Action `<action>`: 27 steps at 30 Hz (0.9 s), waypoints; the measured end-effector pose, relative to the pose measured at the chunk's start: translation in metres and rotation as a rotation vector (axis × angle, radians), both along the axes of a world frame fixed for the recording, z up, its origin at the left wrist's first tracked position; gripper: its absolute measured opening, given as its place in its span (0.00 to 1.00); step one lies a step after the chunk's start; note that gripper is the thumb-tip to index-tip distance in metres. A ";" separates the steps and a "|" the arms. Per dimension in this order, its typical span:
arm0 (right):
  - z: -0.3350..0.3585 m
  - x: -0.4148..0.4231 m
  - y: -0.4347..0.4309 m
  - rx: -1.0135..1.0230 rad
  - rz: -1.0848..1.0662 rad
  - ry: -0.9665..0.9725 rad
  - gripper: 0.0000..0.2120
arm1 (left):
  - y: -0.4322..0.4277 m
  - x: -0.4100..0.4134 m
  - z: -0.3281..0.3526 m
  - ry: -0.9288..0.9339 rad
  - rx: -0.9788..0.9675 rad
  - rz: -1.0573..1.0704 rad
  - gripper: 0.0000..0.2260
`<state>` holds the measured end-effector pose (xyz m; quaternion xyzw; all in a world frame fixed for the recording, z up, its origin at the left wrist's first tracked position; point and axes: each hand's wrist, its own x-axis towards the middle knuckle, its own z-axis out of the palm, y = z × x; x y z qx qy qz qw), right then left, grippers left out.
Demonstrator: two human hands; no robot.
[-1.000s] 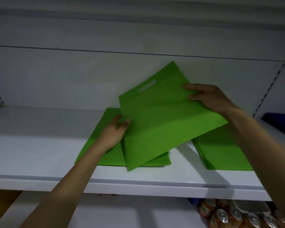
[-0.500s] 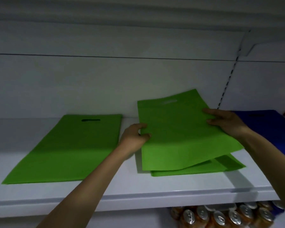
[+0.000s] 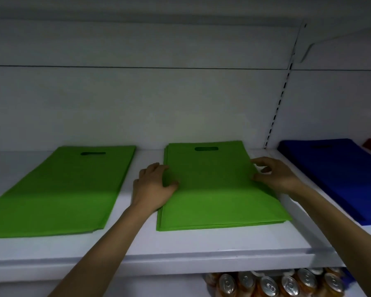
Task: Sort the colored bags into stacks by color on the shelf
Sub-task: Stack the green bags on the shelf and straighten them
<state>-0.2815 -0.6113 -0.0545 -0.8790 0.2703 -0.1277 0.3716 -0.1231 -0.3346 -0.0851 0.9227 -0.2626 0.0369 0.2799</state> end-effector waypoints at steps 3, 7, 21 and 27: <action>-0.010 -0.005 0.007 0.002 -0.032 -0.026 0.21 | 0.000 0.000 -0.003 -0.030 0.000 0.035 0.25; -0.017 -0.007 0.015 -0.117 -0.002 -0.007 0.30 | -0.002 0.002 -0.005 0.009 -0.029 0.016 0.25; -0.020 -0.009 0.013 -0.092 -0.008 -0.015 0.34 | -0.002 -0.006 0.005 0.072 -0.234 0.088 0.18; -0.016 -0.009 0.013 -0.059 0.011 -0.011 0.26 | -0.001 -0.002 0.002 0.125 -0.227 0.071 0.19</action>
